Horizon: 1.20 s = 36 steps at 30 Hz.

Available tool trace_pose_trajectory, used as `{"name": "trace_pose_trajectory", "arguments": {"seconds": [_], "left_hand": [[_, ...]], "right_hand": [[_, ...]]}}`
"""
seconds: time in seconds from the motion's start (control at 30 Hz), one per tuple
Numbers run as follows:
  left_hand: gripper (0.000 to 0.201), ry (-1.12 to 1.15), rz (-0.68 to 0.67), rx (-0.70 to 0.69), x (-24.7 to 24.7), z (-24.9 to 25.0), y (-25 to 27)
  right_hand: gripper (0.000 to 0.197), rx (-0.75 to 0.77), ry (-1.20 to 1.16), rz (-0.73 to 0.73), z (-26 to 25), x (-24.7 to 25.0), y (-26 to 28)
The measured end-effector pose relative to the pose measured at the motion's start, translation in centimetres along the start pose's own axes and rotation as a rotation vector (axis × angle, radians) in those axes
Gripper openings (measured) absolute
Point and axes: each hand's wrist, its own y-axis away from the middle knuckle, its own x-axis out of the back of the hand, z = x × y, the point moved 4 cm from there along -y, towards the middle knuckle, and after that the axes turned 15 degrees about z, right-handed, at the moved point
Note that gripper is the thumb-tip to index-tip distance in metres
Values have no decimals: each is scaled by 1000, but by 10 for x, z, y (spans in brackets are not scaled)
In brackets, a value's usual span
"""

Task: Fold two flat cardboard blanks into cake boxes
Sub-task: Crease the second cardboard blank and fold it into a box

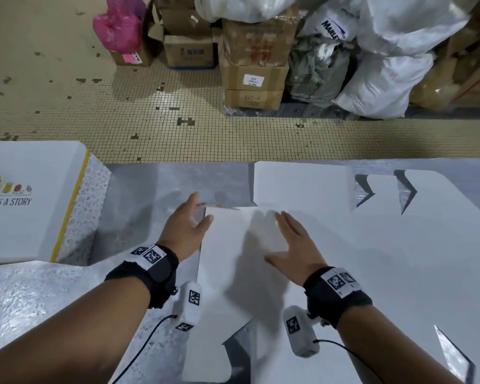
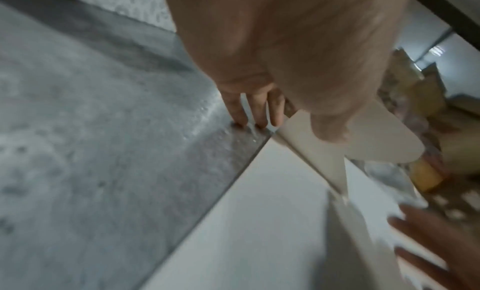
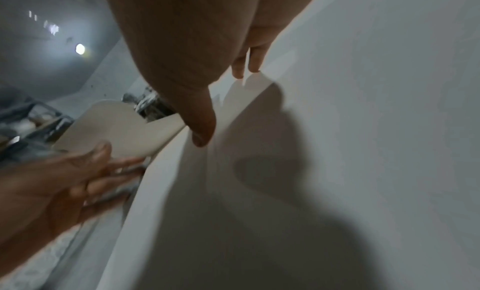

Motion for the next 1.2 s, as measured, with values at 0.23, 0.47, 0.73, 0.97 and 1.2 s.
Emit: {"name": "trace_pose_trajectory", "arguments": {"seconds": [0.23, 0.47, 0.73, 0.97, 1.2], "left_hand": [[55, -34, 214, -15, 1, -1, 37], [120, -594, -323, -323, -43, 19, 76], [129, -825, -281, -210, -56, 25, 79], [121, -468, 58, 192, -36, -4, 110], [93, 41, 236, 339, -11, -17, 116]], "right_hand": [[97, -147, 234, 16, 72, 28, 64], [92, -63, 268, -24, 72, 16, 80], [95, 66, 232, -47, 84, 27, 86], [93, -96, 296, 52, 116, 44, 134], [89, -155, 254, 22, 107, 31, 144]]}}
